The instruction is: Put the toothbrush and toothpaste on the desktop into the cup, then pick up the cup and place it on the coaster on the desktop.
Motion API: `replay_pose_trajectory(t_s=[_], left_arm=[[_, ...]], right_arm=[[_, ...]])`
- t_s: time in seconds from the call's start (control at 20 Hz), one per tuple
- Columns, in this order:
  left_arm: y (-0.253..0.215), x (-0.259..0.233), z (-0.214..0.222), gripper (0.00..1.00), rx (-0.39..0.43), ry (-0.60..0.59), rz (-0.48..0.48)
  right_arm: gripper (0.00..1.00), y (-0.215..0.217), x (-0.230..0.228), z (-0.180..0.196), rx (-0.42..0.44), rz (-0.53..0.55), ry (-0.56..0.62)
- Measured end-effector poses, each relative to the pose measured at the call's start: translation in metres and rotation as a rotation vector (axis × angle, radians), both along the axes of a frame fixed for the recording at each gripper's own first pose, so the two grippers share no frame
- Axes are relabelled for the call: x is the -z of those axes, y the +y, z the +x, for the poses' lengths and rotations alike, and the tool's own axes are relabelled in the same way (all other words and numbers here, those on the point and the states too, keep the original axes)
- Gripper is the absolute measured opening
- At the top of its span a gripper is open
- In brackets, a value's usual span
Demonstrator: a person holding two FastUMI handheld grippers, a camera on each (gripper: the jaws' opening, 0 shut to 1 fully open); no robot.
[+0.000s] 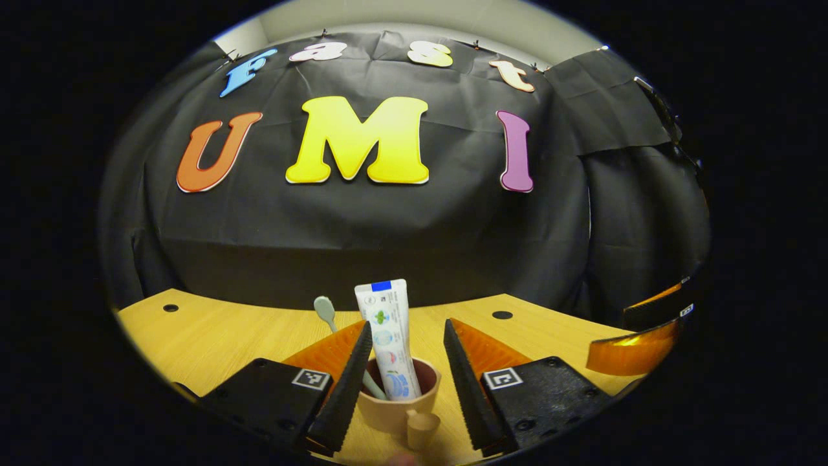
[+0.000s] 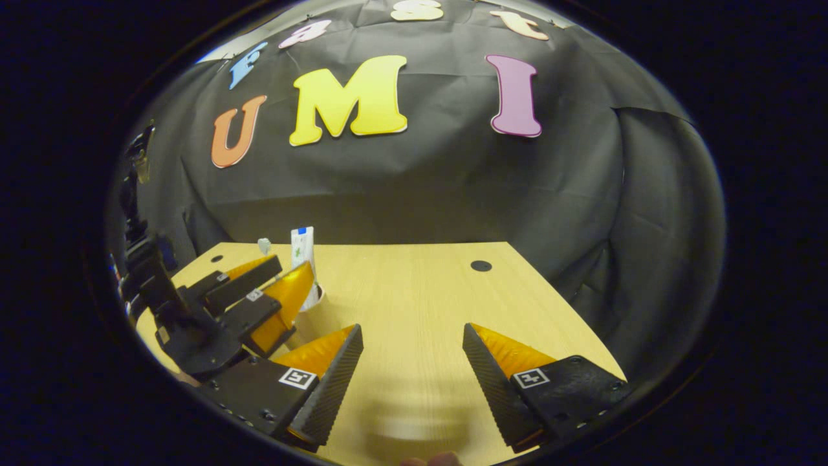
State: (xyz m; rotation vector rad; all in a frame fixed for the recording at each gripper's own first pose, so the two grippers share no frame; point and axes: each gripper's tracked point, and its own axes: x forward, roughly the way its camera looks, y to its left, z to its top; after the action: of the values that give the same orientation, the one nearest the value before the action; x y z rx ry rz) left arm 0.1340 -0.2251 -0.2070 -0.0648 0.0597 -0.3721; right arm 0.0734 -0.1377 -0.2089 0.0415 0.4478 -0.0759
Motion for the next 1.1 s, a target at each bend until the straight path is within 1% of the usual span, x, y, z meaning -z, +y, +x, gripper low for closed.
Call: replay_pose_trajectory(t_s=[0.05,0.15,0.2,0.35,0.5,0.6,0.7,0.85,0.95,1.1], left_arm=[[0.005,0.001,-0.01,0.84,-0.003,0.023,-0.001],[0.024,-0.003,-0.029,0.99,-0.036,0.059,-0.003],[0.034,-0.003,-0.038,0.99,-0.053,0.087,0.004],[0.077,-0.006,-0.061,0.99,-0.13,0.17,0.028],[0.123,-0.017,-0.075,0.99,-0.208,0.221,0.038],[0.151,-0.031,-0.08,0.99,-0.25,0.223,0.046],[0.171,-0.042,-0.081,0.99,-0.266,0.237,0.061],[0.197,-0.057,-0.085,0.99,-0.281,0.26,0.077],[0.213,-0.069,-0.085,0.98,-0.298,0.251,0.072],[0.232,-0.071,-0.084,0.98,-0.318,0.273,0.076]], right_arm=[[0.94,0.002,-0.005,0.002,-0.002,-0.005,-0.005],[0.94,0.005,-0.015,0.004,-0.004,-0.013,-0.009],[0.94,0.009,-0.019,0.005,-0.004,-0.017,0.0],[0.94,0.027,-0.014,0.004,-0.01,-0.029,0.094],[0.94,0.061,-0.015,0.009,-0.021,0.016,0.16],[0.94,0.086,-0.004,0.009,-0.047,0.04,0.245],[0.94,0.106,0.004,0.012,-0.072,0.058,0.333],[0.94,0.123,0.012,0.024,-0.07,0.072,0.432],[0.94,0.132,0.017,0.034,-0.075,0.064,0.489],[0.94,0.143,0.034,0.039,-0.095,0.049,0.593]])
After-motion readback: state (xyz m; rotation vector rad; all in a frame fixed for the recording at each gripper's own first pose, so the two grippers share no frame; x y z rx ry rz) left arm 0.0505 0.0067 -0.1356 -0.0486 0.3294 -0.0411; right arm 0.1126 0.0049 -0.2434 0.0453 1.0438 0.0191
